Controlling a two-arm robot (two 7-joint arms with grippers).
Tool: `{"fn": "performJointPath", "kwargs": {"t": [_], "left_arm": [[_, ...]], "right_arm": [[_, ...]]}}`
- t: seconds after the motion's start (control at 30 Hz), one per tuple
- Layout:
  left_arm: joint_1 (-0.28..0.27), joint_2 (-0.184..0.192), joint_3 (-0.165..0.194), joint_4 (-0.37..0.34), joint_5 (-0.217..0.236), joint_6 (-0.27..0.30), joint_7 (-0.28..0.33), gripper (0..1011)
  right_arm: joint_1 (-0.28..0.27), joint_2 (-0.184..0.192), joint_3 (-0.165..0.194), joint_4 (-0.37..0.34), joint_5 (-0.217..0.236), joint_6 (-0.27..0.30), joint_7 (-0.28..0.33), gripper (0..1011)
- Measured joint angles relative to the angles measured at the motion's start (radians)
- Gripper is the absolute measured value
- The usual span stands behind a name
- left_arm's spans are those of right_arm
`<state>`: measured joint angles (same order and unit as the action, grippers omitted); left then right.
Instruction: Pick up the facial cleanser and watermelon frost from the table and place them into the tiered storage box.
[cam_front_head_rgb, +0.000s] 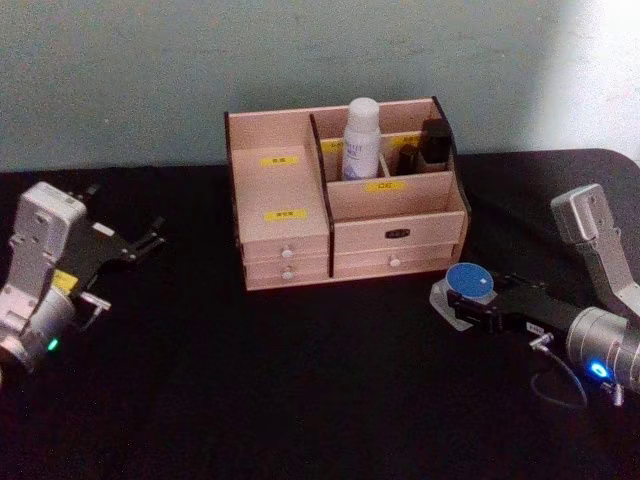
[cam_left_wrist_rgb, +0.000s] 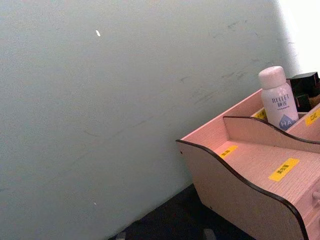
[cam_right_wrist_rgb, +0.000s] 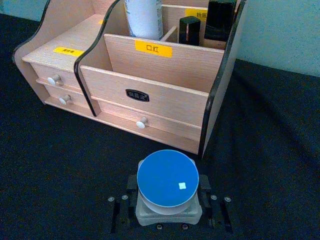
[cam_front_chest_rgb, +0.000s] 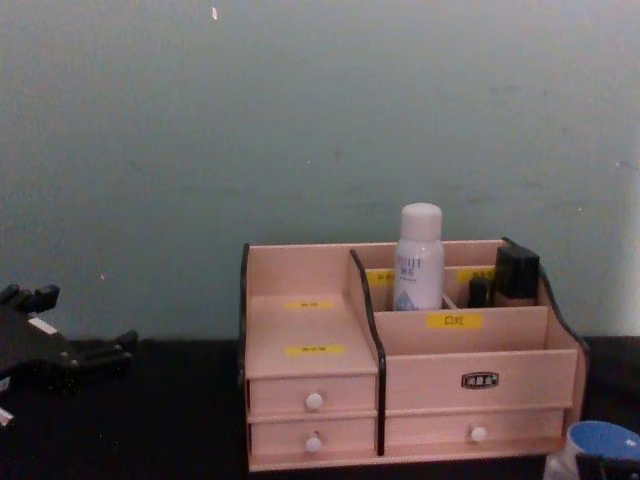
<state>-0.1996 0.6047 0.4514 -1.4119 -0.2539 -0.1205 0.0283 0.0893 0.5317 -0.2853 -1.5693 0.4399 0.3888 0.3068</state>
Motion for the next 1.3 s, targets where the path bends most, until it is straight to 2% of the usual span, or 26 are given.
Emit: {"fn": "performJointPath", "kwargs": {"t": [0.93, 1.3], "left_arm": [[0.000, 0.000, 0.000, 0.000, 0.000, 0.000, 0.000, 1001], [0.000, 0.000, 0.000, 0.000, 0.000, 0.000, 0.000, 1001]], "right_arm": [[-0.001, 0.001, -0.001, -0.001, -0.004, -0.003, 0.002, 718], [-0.009, 0.019, -0.005, -0.041, -0.005, -0.025, 0.041, 718]]}}
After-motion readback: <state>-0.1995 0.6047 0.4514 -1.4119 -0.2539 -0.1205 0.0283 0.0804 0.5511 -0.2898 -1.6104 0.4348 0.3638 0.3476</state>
